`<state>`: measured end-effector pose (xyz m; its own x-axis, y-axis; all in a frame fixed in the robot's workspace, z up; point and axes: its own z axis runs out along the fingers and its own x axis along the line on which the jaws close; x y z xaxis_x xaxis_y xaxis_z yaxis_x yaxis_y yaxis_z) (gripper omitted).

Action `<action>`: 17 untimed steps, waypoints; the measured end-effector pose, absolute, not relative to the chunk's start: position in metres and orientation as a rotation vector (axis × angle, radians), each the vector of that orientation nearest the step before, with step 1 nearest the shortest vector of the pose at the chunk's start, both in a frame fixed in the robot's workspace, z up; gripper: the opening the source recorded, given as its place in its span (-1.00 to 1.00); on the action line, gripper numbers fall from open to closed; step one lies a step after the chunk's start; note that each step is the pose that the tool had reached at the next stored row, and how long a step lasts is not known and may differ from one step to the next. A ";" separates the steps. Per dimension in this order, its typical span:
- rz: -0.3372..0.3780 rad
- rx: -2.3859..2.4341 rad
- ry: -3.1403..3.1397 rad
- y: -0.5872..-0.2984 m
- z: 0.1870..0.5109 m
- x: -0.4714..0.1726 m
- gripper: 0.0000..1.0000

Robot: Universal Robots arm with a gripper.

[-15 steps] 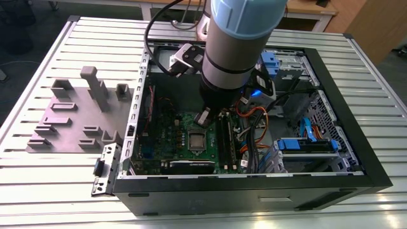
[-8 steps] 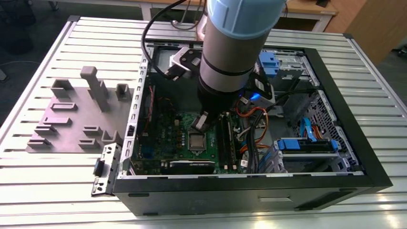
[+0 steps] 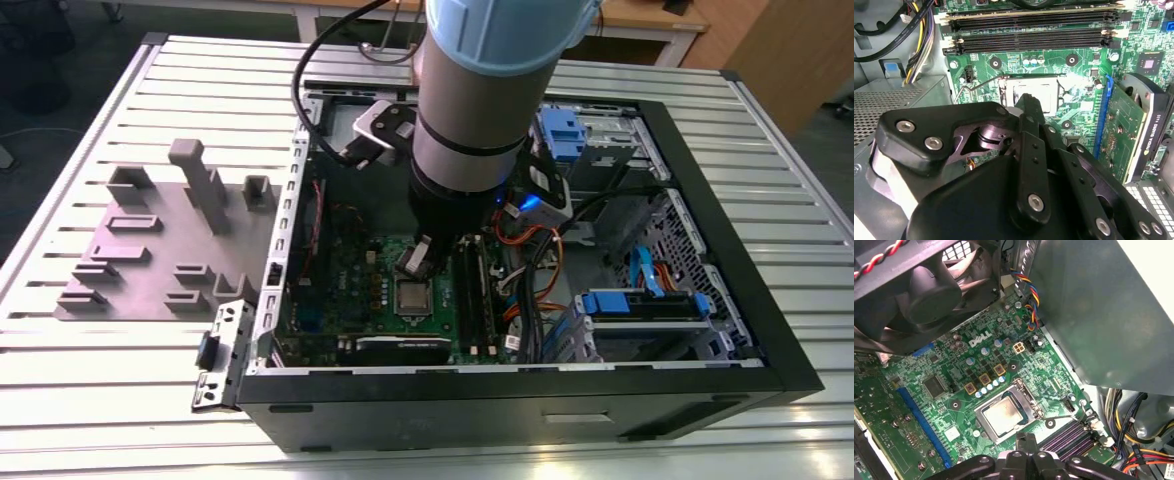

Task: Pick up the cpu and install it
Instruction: 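Install the first cpu locking lever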

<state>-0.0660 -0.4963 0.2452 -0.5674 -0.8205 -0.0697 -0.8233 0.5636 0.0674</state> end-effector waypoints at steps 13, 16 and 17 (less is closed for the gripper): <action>0.145 -1.448 2.753 -0.496 0.245 -0.055 -0.79; 0.147 -1.449 2.754 -0.496 0.246 -0.049 -0.79; 0.147 -1.448 2.754 -0.496 0.247 -0.049 -0.79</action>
<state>-0.0487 -0.4960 0.2469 -0.5673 -0.8207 -0.0672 -0.8232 0.5632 0.0710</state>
